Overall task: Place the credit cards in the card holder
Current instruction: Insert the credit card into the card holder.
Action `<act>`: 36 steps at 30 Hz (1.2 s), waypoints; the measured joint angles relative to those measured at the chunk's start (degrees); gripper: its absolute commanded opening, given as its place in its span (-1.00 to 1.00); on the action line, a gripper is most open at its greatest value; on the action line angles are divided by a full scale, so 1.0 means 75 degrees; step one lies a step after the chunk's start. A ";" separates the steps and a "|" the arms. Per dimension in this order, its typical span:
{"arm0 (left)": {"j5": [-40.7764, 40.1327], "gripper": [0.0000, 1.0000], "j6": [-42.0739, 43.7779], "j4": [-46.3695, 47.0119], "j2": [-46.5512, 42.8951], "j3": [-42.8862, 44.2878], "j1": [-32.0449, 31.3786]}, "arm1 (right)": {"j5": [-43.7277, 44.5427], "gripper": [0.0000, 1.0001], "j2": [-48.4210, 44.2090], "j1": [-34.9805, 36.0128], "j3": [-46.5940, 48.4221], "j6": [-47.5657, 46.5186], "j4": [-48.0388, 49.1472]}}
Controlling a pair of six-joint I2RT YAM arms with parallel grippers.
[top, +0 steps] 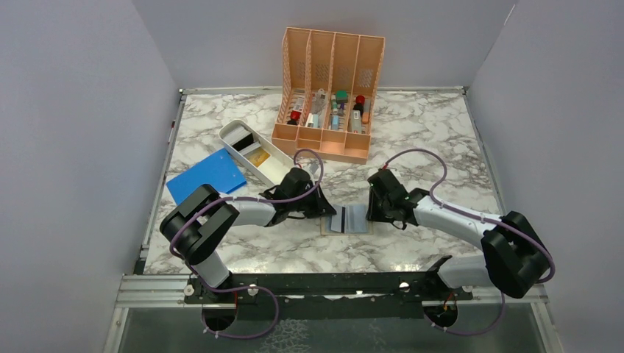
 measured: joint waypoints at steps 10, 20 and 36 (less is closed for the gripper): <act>0.0055 -1.00 -0.0644 0.0918 0.0105 -0.0309 0.0012 | -0.0446 -0.32 -0.0329 -0.0096 -0.0697 0.0210 0.0807; 0.0061 -1.00 -0.0839 0.1218 0.0105 -0.0469 -0.0055 | -0.0536 -0.20 -0.0705 -0.0096 -0.0705 0.0321 0.0347; 0.0055 -1.00 -0.1087 0.1804 0.0102 -0.0664 -0.0309 | -0.0699 -0.02 -0.0699 -0.0090 -0.0586 0.0318 0.0102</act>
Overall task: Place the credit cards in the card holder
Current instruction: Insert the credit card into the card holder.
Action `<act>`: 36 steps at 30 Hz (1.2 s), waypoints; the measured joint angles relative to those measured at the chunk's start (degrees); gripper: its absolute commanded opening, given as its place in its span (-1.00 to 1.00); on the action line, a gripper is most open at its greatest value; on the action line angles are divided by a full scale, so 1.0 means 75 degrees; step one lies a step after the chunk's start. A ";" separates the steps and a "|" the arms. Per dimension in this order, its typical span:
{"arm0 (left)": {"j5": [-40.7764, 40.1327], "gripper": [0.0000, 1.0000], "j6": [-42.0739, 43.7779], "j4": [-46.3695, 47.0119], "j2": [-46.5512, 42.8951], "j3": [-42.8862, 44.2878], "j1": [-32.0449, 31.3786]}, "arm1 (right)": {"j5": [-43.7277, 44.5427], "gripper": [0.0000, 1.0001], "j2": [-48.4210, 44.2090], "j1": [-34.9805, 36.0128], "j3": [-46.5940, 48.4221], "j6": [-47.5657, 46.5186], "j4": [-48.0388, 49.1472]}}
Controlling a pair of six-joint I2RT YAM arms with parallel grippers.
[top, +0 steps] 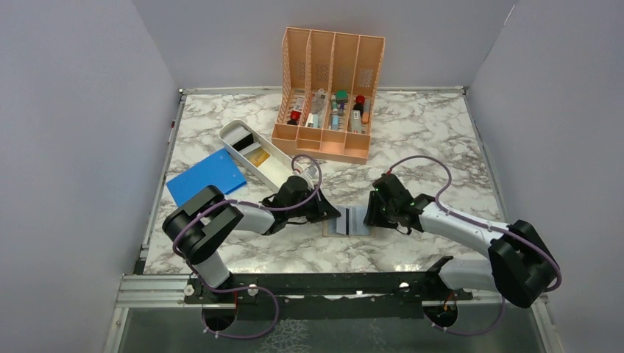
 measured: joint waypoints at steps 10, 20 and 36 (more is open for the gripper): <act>-0.0006 -1.00 -0.0125 0.0356 0.0009 -0.0207 0.0000 | -0.0029 -0.14 0.0236 0.0000 -0.0108 0.0020 0.0396; -0.0195 -1.00 -0.0175 0.0606 0.0067 -0.0356 0.0000 | -0.0026 -0.18 0.0149 0.0000 -0.0178 0.0064 0.0437; -0.0717 -1.00 -0.0149 0.1017 0.0099 -0.0408 -0.0099 | -0.0029 -0.18 0.0050 0.0000 -0.0262 0.0134 0.0463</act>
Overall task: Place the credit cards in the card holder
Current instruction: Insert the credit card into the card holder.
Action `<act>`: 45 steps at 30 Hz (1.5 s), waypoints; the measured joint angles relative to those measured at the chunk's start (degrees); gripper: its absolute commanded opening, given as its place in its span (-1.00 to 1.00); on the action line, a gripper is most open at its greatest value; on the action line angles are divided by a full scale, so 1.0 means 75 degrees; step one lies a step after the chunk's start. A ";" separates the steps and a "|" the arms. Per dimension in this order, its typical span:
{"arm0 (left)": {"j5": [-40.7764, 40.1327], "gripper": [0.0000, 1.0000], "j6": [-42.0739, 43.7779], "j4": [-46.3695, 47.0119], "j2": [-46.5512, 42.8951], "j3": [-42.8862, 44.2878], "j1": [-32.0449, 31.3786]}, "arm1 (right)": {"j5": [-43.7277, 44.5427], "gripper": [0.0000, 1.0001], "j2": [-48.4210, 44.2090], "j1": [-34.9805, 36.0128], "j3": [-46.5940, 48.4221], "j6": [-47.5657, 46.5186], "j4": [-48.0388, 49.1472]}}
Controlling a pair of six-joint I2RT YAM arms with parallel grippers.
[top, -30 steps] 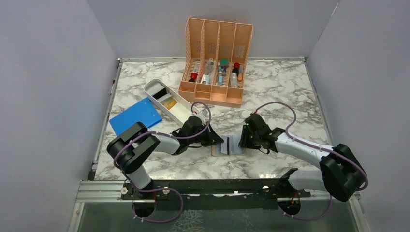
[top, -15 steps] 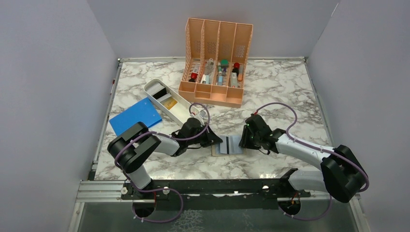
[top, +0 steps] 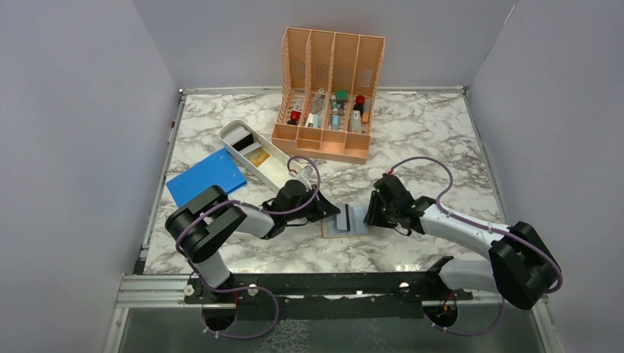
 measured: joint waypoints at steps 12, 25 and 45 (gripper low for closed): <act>-0.0041 -1.00 -0.0020 0.0338 0.0105 -0.0335 -0.0052 | -0.0003 -0.18 -0.0015 0.0000 -0.0009 0.0009 0.0003; -0.0041 -1.00 0.0198 0.0615 0.0513 -0.0175 -0.0157 | -0.0006 -0.19 -0.0015 0.0000 -0.0015 0.0009 0.0006; -0.0551 -1.00 0.0207 0.0656 0.0545 -0.0172 -0.0213 | -0.0093 -0.19 -0.0058 0.0000 -0.0067 0.0009 0.0064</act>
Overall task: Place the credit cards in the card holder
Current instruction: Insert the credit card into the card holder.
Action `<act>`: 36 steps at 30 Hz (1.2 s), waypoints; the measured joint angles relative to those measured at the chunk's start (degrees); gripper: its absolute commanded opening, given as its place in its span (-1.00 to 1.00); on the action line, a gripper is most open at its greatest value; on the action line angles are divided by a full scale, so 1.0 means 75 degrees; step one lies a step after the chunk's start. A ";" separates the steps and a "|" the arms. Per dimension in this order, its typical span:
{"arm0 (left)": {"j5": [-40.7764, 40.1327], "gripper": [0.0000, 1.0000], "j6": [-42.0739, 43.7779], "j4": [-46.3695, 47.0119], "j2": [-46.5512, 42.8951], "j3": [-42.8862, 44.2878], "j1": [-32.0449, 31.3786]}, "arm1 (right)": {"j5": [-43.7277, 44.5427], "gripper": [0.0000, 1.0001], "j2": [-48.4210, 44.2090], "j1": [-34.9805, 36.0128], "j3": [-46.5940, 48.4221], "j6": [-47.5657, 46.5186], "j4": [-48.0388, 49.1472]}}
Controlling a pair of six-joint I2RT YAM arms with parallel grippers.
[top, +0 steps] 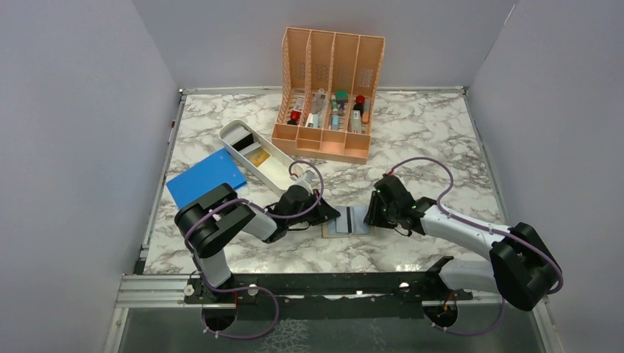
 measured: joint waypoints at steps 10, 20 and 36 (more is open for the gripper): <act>-0.0052 -0.96 -0.0023 0.0006 0.0000 0.0003 -0.0117 | -0.0061 -0.14 -0.0003 -0.0003 -0.0020 0.0000 0.0044; -0.0087 -0.56 -0.0058 -0.0055 0.0122 0.0178 -0.0254 | -0.0187 0.01 -0.0090 0.0000 0.0029 0.0000 -0.0184; -0.0111 -0.18 -0.0032 -0.0440 -0.0431 0.0169 -0.0283 | 0.0009 -0.08 -0.0154 -0.0061 0.0533 -0.0157 -0.0560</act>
